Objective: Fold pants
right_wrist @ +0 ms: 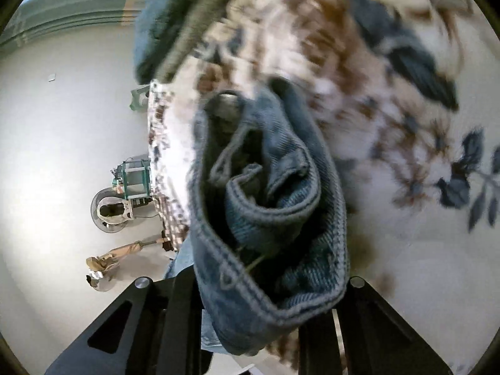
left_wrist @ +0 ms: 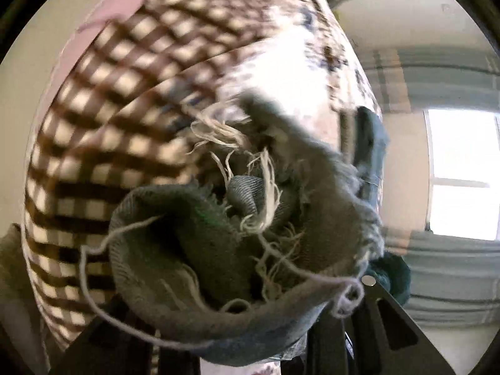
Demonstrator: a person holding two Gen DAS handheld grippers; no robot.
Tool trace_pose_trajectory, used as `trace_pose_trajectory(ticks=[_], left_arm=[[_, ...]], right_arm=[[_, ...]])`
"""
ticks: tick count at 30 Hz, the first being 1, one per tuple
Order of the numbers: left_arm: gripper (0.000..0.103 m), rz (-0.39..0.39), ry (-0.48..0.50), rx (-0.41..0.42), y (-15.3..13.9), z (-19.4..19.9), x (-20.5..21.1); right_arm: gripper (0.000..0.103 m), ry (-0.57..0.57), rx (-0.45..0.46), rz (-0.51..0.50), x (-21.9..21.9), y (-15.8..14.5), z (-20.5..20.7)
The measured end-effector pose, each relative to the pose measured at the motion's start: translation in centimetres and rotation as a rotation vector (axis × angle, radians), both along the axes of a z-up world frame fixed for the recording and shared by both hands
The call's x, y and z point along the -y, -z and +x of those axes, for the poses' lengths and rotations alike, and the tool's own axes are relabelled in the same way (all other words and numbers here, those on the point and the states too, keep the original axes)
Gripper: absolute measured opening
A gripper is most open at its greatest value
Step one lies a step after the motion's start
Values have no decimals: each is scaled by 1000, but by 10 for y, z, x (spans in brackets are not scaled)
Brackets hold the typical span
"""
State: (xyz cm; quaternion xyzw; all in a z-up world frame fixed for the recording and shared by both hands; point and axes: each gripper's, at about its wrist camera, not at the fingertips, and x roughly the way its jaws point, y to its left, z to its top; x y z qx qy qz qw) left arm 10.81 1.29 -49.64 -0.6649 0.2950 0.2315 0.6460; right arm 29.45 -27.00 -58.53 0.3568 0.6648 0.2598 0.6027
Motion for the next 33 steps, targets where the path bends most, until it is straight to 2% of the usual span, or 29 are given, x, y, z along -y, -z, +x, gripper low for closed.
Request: trace_pose_trajectory(ticks=[3,8,11,14,18,20,22,23,25,27,30,33], left_arm=[[23,25,80,9,-42,25,-18],[23,63,209,100,-107,99,-51],[23,83,286,188,-146,176,-78],[23,104,373,296,-178,265,-107],[23,139,487,398,-194,386,-140],[23,159,532,415,-183,438,-151],[23,187,584,398,-160,483,-160],[23,193,618,391,-139,507,-164],[23,220,663,323,-100,532,-169],[23,246,718,234,-52,545,-173],[23,207,728,164,-7,533,-174],[26,193,736,161,2,521,-174]], right_arm=[[18,34,8,-2,-7,-43,8],[18,115,63,16,-22,-113,41],[18,206,111,47,-34,-149,79],[18,316,200,81,-55,-190,140],[18,436,317,113,-77,-216,216],[18,492,365,111,-89,-212,251],[18,536,379,99,-101,-187,283],[18,544,379,98,-103,-175,292],[18,558,355,64,-112,-134,307],[18,546,315,19,-117,-89,315],[18,551,256,-10,-122,-36,314],[18,561,239,-3,-122,-17,309]])
